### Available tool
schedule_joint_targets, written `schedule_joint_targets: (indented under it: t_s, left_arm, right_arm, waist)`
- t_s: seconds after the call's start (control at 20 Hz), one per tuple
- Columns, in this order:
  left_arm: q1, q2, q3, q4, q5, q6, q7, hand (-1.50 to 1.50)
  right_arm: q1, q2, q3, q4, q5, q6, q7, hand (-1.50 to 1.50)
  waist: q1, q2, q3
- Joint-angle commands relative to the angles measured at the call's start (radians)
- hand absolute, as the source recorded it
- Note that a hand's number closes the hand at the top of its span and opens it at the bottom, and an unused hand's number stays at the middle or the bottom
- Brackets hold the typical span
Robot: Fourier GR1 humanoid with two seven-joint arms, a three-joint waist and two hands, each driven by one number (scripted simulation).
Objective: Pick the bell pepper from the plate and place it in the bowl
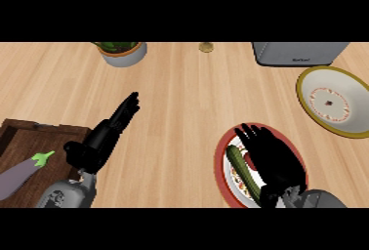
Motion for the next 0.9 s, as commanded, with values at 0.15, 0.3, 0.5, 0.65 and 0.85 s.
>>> schedule_joint_targets:
  t_s: [0.15, 0.3, 0.5, 0.65, 0.85]
  left_arm:
    - [0.079, -0.02, 0.008, -0.049, -0.043, -0.038, -0.017, 0.0]
    - [0.105, -0.037, 0.002, -0.09, -0.058, -0.03, 0.0, 0.0]
    - [0.058, -0.037, 0.057, -0.026, -0.058, -0.074, -0.028, 0.0]
    - [0.029, -0.066, 0.054, -0.051, -0.072, -0.063, 0.04, 0.0]
    - [0.049, -0.073, 0.058, -0.051, -0.09, -0.095, 0.021, 0.0]
  right_arm:
    - [0.075, 0.015, -0.053, 0.052, 0.133, -0.062, -0.099, -1.5]
    - [0.063, 0.042, -0.07, 0.085, 0.169, -0.036, -0.081, -1.5]
    - [0.103, 0.04, -0.128, 0.145, 0.174, -0.074, -0.194, -1.5]
    - [0.041, 0.049, -0.188, 0.225, 0.187, -0.054, -0.251, -1.5]
    - [0.008, 0.155, -0.178, 0.355, 0.254, -0.115, -0.279, -1.5]
  waist:
    - [0.0, 0.0, 0.0]
    - [0.002, -0.001, 0.0]
    - [-0.001, 0.0, 0.0]
    - [0.001, 0.0, 0.0]
    - [0.003, 0.001, 0.0]
